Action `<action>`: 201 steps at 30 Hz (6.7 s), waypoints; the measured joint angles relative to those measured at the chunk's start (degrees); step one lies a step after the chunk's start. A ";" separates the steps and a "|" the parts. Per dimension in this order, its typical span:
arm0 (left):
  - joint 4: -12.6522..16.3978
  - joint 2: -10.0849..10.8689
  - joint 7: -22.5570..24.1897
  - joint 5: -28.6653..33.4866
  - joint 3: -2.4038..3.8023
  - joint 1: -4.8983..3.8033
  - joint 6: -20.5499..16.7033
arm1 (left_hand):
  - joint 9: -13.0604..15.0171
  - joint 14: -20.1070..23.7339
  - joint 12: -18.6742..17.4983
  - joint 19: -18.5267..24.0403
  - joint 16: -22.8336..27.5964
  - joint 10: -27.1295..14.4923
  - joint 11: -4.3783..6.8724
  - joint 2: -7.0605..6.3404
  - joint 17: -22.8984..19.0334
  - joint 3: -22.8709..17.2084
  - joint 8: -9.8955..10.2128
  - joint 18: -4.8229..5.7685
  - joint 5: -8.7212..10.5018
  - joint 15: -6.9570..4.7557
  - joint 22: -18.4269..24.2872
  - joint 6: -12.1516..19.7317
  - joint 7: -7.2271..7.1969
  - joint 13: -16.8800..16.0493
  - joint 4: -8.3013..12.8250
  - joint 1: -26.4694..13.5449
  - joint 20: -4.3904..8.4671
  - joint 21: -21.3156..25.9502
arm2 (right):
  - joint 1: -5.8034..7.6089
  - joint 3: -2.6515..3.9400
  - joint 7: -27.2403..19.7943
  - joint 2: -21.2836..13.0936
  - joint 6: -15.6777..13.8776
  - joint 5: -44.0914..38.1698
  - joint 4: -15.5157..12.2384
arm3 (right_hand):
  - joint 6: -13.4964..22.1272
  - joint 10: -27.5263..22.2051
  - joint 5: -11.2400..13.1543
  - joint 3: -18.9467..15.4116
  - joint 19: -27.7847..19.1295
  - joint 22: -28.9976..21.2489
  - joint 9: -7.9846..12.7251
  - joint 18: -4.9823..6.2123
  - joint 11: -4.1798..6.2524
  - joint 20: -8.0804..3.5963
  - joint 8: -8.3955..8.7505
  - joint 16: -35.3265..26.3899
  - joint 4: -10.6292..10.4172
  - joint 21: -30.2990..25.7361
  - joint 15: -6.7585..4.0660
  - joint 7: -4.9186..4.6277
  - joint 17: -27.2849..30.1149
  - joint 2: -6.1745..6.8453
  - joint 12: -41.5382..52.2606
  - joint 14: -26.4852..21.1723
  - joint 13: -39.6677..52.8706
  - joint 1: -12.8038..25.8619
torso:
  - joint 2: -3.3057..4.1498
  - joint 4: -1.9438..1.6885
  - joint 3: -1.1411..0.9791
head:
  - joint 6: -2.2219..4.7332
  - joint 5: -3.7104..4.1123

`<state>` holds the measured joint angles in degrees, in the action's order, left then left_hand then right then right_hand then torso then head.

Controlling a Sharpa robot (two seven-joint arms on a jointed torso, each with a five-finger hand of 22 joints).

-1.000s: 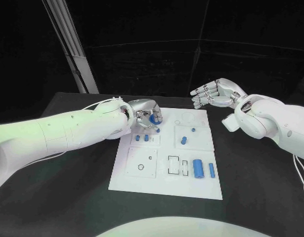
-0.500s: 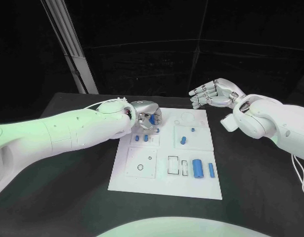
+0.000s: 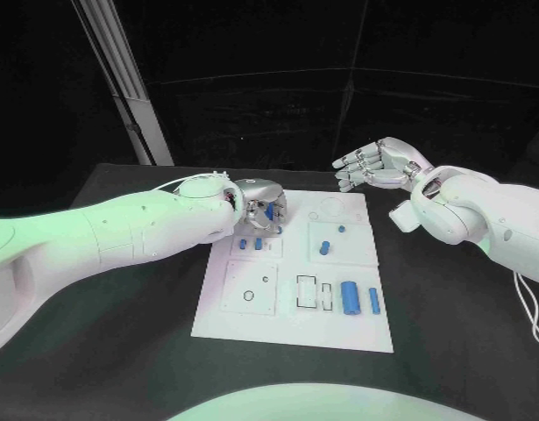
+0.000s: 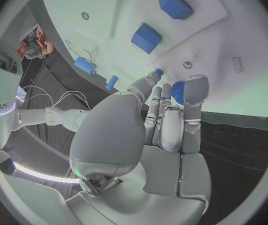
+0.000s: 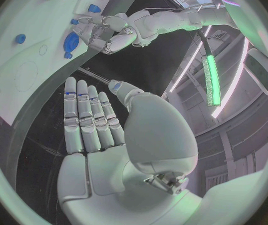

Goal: Assemble the parts on the task board

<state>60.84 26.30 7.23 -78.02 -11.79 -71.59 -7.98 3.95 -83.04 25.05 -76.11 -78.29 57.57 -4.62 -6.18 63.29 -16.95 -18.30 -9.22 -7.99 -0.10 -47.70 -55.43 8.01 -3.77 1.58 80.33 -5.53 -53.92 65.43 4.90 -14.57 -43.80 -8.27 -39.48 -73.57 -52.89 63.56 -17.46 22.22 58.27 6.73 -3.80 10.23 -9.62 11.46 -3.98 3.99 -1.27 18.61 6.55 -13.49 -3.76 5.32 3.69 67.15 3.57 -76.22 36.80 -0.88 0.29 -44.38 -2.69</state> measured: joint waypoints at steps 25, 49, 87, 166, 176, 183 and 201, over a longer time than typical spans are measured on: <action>-2.31 -1.90 -0.37 -0.51 0.12 0.29 4.20 | -0.11 -0.20 -1.57 -0.82 -0.22 0.70 0.12 0.23 -0.12 -1.21 1.23 -0.01 0.00 -0.20 -2.68 -0.47 0.06 0.05 0.27 -0.82 0.01 -2.04 | 0.00 0.00 0.00 0.14 0.05 0.00 -0.05 | 0.00 0.00 0.00 0.00 0.00 0.01 0.00 0.00 0.00 0.00 0.00 0.00 0.00 0.00 0.00 0.00 0.00 0.00 0.00 0.00 0.00 0.00 | -0.07 -0.07 -0.02 | -0.16 0.17; -2.66 -2.25 -1.29 -0.58 0.30 0.21 5.14 | 0.02 -0.62 -3.21 -1.23 -1.11 3.56 0.32 3.01 0.55 -6.74 2.35 0.81 2.91 -0.21 -6.39 -2.94 0.27 -0.07 3.10 0.64 0.01 -5.18 | 0.00 0.00 0.00 0.14 0.08 0.00 -0.10 | 0.00 0.00 0.00 0.00 0.00 -0.17 0.00 0.00 0.00 0.00 0.00 0.00 0.00 -0.27 0.22 0.00 0.00 -0.61 0.00 -0.21 0.00 0.61 | -0.13 -0.14 0.04 | -0.21 0.36; 5.42 8.65 -3.50 5.14 5.65 0.30 4.93 | -0.06 -0.60 -5.53 -1.63 -1.37 5.50 0.23 2.04 -0.81 -8.38 4.06 0.81 2.90 -0.20 -7.64 -4.18 0.50 -0.06 4.11 -1.43 -0.01 -5.90 | 0.00 0.00 -0.01 -0.67 0.08 0.00 -0.11 | 0.00 0.00 0.00 0.00 0.00 -0.22 0.00 0.00 0.00 0.00 0.00 0.00 0.00 -0.26 0.22 0.00 0.00 -0.60 0.00 -0.21 0.00 0.60 | -0.14 -0.19 0.00 | -0.02 -0.19; 2.20 5.83 -6.86 5.83 3.44 0.68 10.45 | -0.26 -0.59 -6.51 -1.21 -0.88 3.95 -0.09 0.52 -2.88 -6.61 7.17 0.81 2.90 -0.19 -7.11 -1.67 0.47 -0.58 4.75 -3.37 0.00 -5.17 | 0.00 0.00 0.02 -0.64 0.13 0.00 -0.17 | 0.00 -0.20 0.00 0.00 0.00 -0.34 0.00 0.00 -0.21 0.00 0.00 0.00 0.00 -0.47 0.01 0.00 0.00 -0.60 0.00 -0.42 0.00 0.60 | -0.06 -0.01 -0.01 | -0.17 -0.16; 2.20 6.02 -7.05 5.86 3.44 0.68 10.42 | -0.25 -0.39 -6.00 -1.01 -0.88 3.20 -0.42 0.29 -3.12 -6.44 7.93 0.80 2.89 0.01 -7.12 -0.13 0.76 -0.77 4.93 -3.60 -0.20 -4.92 | 0.00 0.00 0.08 -0.66 0.15 0.00 -0.12 | 0.09 -0.20 0.00 0.00 0.00 -0.34 0.00 0.00 -0.21 0.00 0.00 0.00 0.00 -0.47 0.01 0.09 0.00 -0.60 0.00 -0.42 0.00 0.60 | -0.09 -0.04 0.02 | -0.20 -0.15; 2.22 6.70 -7.06 5.89 3.47 0.68 9.80 | -0.30 -0.39 -5.52 -1.01 -0.88 1.54 -0.41 0.29 -3.47 -5.81 10.15 0.81 2.89 0.01 -7.31 3.64 1.06 -1.00 5.24 -3.59 -0.20 -4.92 | 0.00 0.00 0.70 -0.73 0.12 -0.99 0.12 | 0.23 -0.86 0.62 0.01 0.36 -0.41 0.00 0.00 0.01 0.33 0.00 0.21 1.04 -0.69 -0.25 0.24 -0.08 -0.56 0.00 -0.11 0.00 0.56 | -0.12 -0.07 0.06 | -0.10 -0.09; 3.10 11.63 -1.01 16.46 3.46 0.70 1.58 | 0.31 3.74 -5.14 4.50 4.25 -1.46 -1.65 1.27 -14.13 -7.53 8.73 -0.24 2.90 1.34 2.22 1.33 2.55 -0.22 6.70 -2.92 -1.22 5.34 | -0.76 0.01 7.01 -1.84 0.04 -26.93 -0.89 | -7.57 6.36 4.80 -0.91 14.85 8.73 -0.61 0.01 5.08 -6.86 -2.29 15.40 5.90 15.92 -7.08 4.74 -8.76 -0.36 4.00 16.69 0.33 -2.08 | -0.13 -0.08 0.05 | 0.25 0.80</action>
<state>63.94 37.93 6.22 -61.56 -8.33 -70.88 -6.40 4.25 -79.30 19.91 -71.60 -74.04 56.11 -6.27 -4.90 49.17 -24.47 -9.58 -9.46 -5.10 1.24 -45.47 -54.10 10.56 -3.98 8.28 77.42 -6.75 -48.59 64.66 4.91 -7.56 -45.64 -8.22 -66.42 -74.46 -60.46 69.92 -12.66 21.31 73.13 15.46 -4.41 10.24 -4.55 4.60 -6.27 19.40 4.62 34.52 -0.53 -8.74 -12.52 4.97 7.70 83.84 3.89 -78.30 36.68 -0.96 0.34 -44.13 -1.89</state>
